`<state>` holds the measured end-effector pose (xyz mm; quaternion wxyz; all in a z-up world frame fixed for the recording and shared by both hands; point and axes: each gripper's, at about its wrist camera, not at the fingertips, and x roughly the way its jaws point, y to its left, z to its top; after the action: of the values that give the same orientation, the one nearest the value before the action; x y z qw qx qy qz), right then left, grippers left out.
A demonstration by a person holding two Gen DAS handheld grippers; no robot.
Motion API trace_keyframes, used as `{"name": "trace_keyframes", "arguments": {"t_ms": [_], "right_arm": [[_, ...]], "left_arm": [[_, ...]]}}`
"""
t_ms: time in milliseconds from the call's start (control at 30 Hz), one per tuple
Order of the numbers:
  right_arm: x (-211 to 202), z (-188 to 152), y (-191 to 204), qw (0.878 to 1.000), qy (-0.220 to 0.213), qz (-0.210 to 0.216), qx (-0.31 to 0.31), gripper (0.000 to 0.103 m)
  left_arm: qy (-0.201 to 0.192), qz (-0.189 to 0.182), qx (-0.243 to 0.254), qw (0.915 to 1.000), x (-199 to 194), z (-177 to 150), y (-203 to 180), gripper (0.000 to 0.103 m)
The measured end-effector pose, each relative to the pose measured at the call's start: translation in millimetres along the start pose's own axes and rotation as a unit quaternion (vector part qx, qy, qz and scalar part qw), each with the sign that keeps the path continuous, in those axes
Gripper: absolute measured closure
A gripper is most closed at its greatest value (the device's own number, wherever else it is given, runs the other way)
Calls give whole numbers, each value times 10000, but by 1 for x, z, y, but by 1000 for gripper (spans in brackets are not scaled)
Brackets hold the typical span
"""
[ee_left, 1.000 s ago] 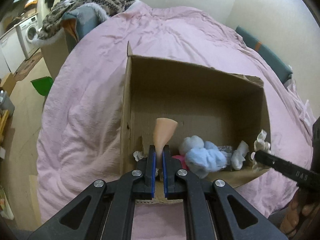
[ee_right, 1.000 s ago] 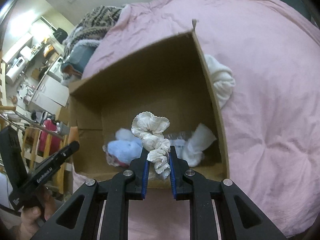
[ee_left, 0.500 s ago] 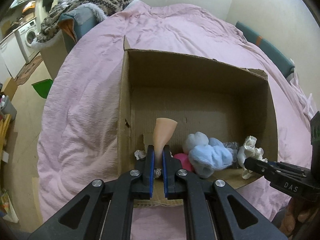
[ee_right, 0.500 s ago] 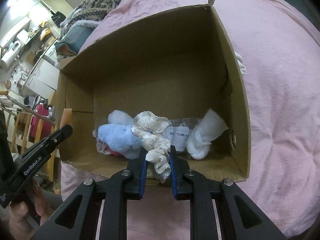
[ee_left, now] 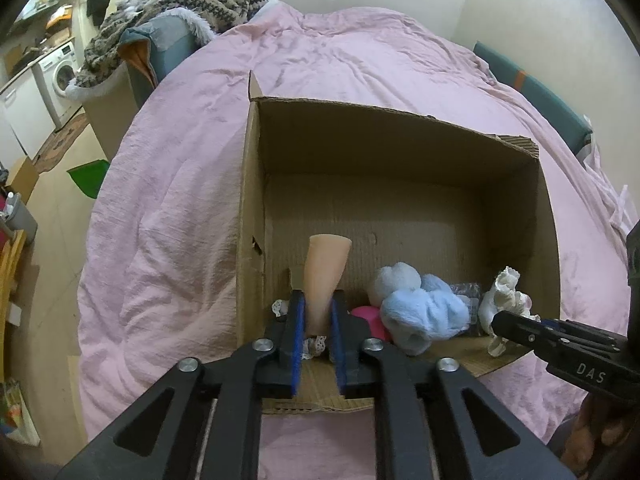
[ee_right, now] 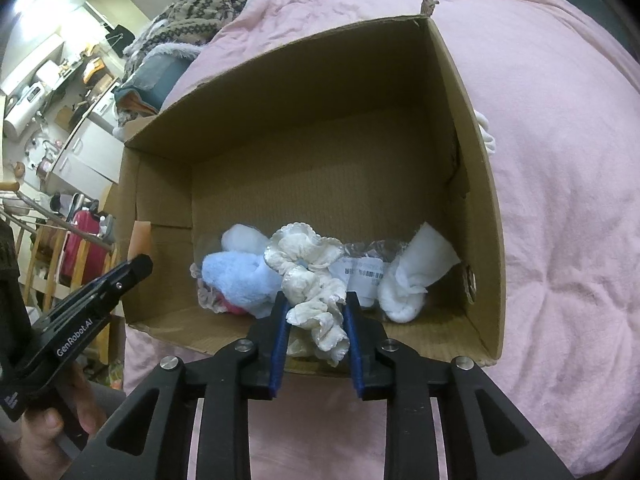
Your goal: Organize soft objects
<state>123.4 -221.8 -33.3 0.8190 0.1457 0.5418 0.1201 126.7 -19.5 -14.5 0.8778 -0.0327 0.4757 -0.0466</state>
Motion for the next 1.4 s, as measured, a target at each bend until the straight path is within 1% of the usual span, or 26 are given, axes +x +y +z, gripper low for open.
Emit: {"name": "trace_keyframes", "arguments": {"t_ms": [33,100,133,167,200,233,267,300,333,367,400,433,533,600,667,767,800,833,867,900,967,1067,1133,1200,1300,1400], "right_arm": [[0,0,0,10000,-8,23,13,75],[-2,1,-1,10000,-37,60,46,69],[-4,1,-2,9999,-71,86,65,67],[-5,1,-3,9998,-107,117,79,59],[-7,1,-3,9998,-146,141,92,48],[-9,2,-3,9995,-218,183,109,45],[-12,2,-3,9992,-306,221,119,42],[-14,2,-3,9990,-361,238,113,38],[-16,3,-3,9988,-409,251,98,36],[-19,3,-3,9985,-470,267,85,31],[-21,3,-3,9983,-510,256,76,28],[-23,4,-3,9983,-547,193,70,27],[-33,5,-3,9973,-738,40,53,18],[-42,4,-3,9959,-905,32,73,7],[-52,2,-2,9939,-1100,-10,68,0],[-67,-4,3,9910,-1338,-69,-16,0],[-72,-7,5,9903,-1387,-112,-66,0],[-76,-10,6,9893,-1449,-144,-115,0],[-81,-13,8,9882,-1510,-178,-161,0],[-85,-16,10,9873,-1565,-197,-198,0],[-93,-23,13,9849,-1691,-282,-241,0],[-99,-35,15,9840,-1733,-344,-244,0],[-102,-42,18,9833,-1757,-397,-268,0],[-105,-49,19,9824,-1786,-456,-313,0],[-107,-58,23,9817,-1789,-553,-349,0],[-108,-63,25,9813,-1801,-576,-357,0]], "left_arm": [[-19,0,7,10000,-1,0,-1,87],[-40,16,53,10000,-2,0,-2,87],[-57,29,75,10000,-3,0,-3,87],[-74,34,91,9999,-4,0,-3,87],[-105,44,109,9999,-6,0,-4,87],[-135,49,119,9998,-7,0,-4,86],[-156,58,130,9998,-9,1,-5,81],[-166,69,133,9998,-10,1,-6,69],[-192,102,125,9997,-12,1,-6,59],[-231,150,114,9996,-14,1,-7,40],[-289,175,107,9994,-17,1,-6,34],[-390,151,117,9991,-22,1,-7,34],[-469,180,224,9985,-31,1,-9,34],[-553,239,252,9979,-37,1,-9,34],[-674,284,235,9970,-47,-1,-6,34],[-852,355,245,9954,-64,-5,-3,34],[-897,348,254,9950,-70,-7,-2,31],[-925,392,234,9947,-73,-8,0,26],[-957,462,204,9941,-76,-9,2,15],[-993,568,179,9933,-79,-11,3,8],[-996,665,156,9927,-82,-14,5,8],[-950,590,94,9937,-90,-21,10,8],[-990,608,97,9932,-97,-28,12,7],[-1055,636,90,9923,-106,-36,14,3],[-1145,620,-18,9915,-120,-46,16,3],[-1232,653,16,9902,-130,-56,15,2]]}}
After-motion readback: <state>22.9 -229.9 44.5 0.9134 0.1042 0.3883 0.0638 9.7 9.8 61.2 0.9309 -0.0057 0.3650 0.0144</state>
